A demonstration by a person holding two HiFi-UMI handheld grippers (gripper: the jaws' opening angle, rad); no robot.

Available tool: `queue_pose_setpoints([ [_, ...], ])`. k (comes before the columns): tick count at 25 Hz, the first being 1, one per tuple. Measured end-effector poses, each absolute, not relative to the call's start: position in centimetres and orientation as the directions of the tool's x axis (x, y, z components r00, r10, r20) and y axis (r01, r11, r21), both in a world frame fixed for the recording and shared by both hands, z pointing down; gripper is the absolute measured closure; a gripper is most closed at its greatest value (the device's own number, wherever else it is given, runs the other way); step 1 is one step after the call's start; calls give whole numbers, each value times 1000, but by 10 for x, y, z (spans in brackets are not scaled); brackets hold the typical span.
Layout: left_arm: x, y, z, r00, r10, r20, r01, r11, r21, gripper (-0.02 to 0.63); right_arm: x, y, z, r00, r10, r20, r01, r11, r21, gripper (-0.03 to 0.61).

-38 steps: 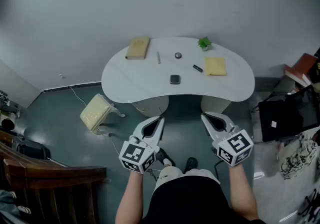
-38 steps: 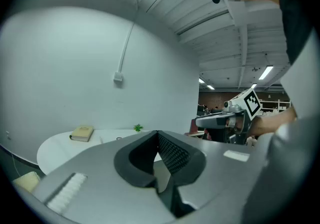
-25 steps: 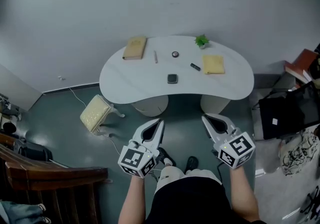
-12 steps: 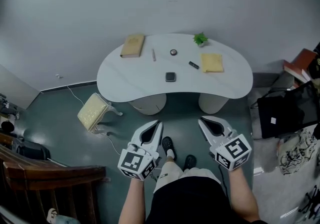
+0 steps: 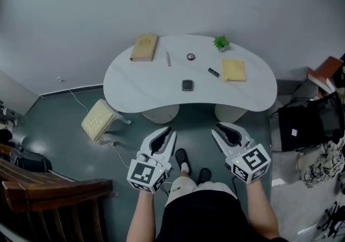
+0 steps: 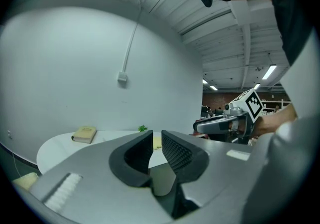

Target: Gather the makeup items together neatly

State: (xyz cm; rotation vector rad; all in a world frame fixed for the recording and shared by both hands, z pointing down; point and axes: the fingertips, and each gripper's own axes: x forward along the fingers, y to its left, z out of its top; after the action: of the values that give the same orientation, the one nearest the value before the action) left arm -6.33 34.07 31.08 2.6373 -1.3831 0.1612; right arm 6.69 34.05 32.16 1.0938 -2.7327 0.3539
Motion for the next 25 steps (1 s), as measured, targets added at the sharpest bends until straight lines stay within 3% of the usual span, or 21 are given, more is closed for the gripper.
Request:
queue_pose_setpoints([
  [16,-85,232,308,660,-726,192,-743,-668,29,440,26,236,304,-684,-684,254,-723,680,-118,412],
  [25,-113,200,321,699,-684,209,-706,-707,47,422,1,208,313,-636,-724,267,-769,622,-144,400],
])
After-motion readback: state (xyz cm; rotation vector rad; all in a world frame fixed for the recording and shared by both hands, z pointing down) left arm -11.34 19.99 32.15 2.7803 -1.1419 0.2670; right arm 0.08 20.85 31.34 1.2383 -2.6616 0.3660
